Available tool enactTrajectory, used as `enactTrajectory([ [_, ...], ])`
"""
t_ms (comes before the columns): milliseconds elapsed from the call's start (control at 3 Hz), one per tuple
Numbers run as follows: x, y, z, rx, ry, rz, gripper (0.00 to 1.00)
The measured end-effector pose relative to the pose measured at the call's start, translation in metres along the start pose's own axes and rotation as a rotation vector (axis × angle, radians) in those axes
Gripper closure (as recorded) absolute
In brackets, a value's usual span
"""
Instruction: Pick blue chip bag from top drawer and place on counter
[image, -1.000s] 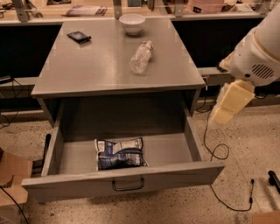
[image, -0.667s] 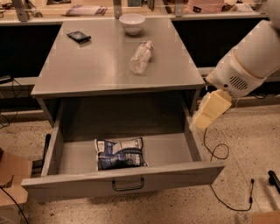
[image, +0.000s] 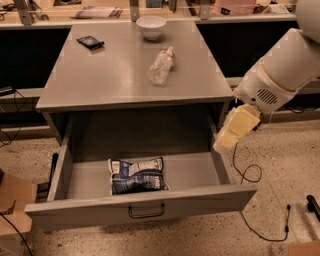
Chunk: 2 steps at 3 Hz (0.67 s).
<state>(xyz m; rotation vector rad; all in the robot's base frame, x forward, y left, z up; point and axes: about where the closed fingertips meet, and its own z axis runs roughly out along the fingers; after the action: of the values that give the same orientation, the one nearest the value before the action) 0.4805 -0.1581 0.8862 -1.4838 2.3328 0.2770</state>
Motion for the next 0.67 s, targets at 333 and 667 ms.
enactTrajectory([
  [333, -0.015, 0.015, 0.053, -0.107, -0.029, 0.059, 0.00],
  [667, -0.028, 0.037, 0.110, -0.219, -0.051, 0.146, 0.00],
])
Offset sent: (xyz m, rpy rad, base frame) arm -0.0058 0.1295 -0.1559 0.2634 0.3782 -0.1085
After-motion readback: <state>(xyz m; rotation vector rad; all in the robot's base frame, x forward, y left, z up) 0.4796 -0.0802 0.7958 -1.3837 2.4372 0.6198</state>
